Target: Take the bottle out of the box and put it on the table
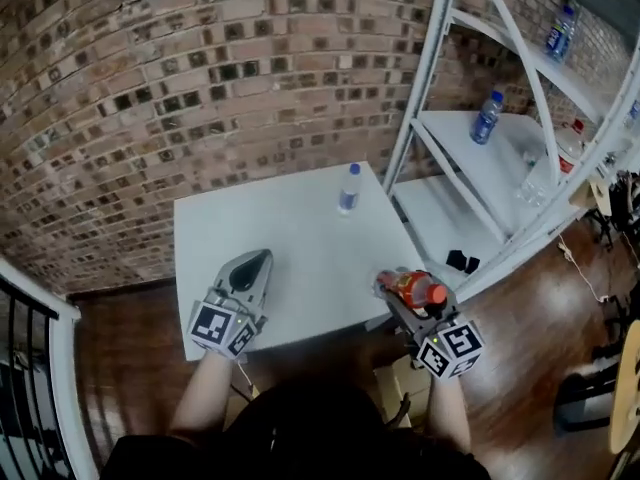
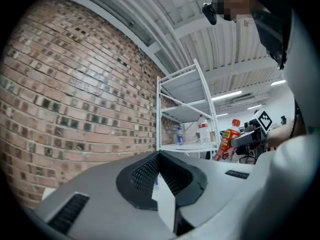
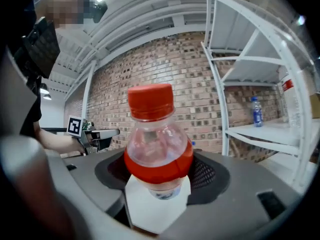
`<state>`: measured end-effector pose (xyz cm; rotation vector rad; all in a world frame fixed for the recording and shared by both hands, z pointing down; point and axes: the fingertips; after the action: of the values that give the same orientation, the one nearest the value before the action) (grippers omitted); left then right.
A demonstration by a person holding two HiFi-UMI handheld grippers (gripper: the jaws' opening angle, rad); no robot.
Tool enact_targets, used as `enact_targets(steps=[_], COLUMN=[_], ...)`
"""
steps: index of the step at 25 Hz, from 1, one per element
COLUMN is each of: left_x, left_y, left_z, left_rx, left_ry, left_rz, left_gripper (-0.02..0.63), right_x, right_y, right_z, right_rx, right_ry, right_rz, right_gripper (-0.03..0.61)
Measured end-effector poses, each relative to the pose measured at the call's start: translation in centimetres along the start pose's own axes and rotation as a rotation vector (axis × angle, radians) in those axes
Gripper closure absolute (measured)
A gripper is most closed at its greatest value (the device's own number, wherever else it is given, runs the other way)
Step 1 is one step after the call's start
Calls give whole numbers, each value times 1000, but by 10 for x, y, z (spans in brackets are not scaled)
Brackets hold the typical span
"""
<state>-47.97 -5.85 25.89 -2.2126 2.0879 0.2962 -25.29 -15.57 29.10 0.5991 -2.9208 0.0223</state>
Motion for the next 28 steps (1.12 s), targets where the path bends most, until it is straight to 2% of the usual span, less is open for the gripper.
enact_targets(steps=[4, 7, 14, 19, 23, 28], left_x=[-63, -100, -148, -172, -169, -173], left_y=[68, 103, 128, 143, 154, 169], left_z=[12, 18, 11, 8, -4, -38], left_rx=[-2, -19, -3, 10, -14, -71], left_ry=[-18, -43, 2, 37, 45, 97], left_rz=[193, 323, 504, 630, 663, 713], left_gripper=[611, 611, 611, 611, 611, 611], right_x=[69, 110, 177, 228, 266, 311], right_y=[47, 82, 116, 118, 117, 124], right_z=[2, 0, -11, -16, -26, -67], right_rx=[-22, -55, -53, -65, -54, -82], right_ry=[35, 77, 124, 159, 184, 269], right_rz=[156, 253, 445, 501, 523, 525], right_gripper=[258, 258, 258, 258, 258, 258])
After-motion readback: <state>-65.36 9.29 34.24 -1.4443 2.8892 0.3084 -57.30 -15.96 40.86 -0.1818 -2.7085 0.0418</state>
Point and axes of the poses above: the fingertips, and each gripper's own axes: x forward along the fingers, y to its left, z out of its top, and after that the axes turned 3 degrees about -x, right-handed
